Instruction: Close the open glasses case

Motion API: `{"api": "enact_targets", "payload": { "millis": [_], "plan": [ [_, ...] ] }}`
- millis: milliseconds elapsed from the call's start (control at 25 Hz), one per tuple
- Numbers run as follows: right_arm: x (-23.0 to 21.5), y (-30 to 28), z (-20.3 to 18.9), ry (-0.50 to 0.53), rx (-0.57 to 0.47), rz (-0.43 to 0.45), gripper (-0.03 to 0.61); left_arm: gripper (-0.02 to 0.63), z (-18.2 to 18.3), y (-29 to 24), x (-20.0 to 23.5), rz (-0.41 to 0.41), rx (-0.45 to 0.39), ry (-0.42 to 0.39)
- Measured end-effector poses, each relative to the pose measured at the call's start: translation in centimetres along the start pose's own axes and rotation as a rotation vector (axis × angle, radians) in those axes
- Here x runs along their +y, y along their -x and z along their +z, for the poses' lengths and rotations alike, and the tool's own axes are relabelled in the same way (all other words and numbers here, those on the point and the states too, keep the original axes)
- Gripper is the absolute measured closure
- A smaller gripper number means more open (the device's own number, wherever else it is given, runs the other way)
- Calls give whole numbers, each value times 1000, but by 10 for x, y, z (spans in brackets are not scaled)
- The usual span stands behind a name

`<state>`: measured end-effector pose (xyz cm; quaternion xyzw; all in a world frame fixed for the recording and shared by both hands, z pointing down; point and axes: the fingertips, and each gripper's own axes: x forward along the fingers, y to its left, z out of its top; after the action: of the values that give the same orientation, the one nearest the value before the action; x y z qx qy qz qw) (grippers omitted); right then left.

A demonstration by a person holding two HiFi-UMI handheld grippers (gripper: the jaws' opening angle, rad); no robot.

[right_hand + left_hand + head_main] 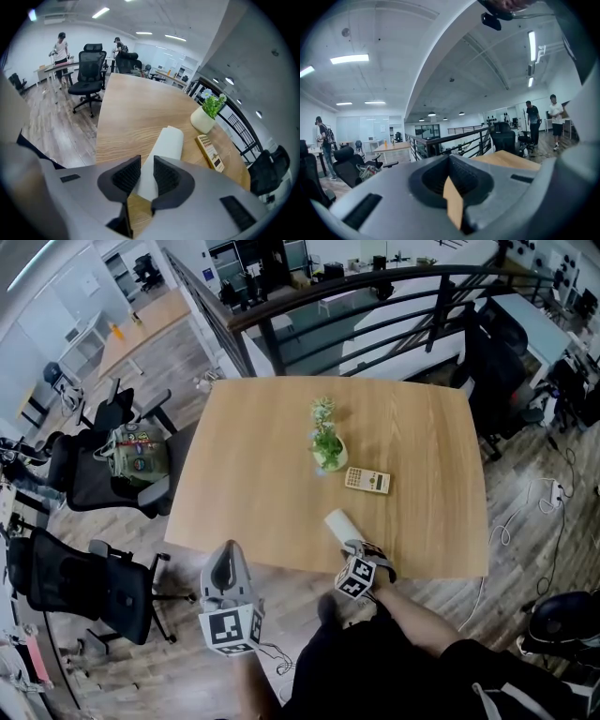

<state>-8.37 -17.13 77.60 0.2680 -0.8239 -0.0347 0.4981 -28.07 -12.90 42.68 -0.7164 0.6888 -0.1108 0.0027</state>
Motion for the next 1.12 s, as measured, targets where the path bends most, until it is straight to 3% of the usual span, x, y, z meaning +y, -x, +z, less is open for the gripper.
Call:
{"api": "enact_targets", "payload": {
  "millis": [160, 200, 440, 920, 1120],
  "plan": [
    [-2, 3, 1, -149, -46, 74, 518, 614, 0, -2, 1, -1, 3, 1],
    [-3, 3, 0, -174, -47, 77, 563, 614, 0, -3, 2, -2, 2, 1],
    [0, -4, -5, -121, -10, 46, 563, 614, 2, -3, -1, -7, -8, -3],
    [-3, -5, -5, -154, -10, 50, 563, 614, 7, 1, 2, -2, -17, -7],
    [-19, 19, 13, -231, -138, 55, 563, 614, 10, -2, -3, -19, -31, -3]
  ]
}}
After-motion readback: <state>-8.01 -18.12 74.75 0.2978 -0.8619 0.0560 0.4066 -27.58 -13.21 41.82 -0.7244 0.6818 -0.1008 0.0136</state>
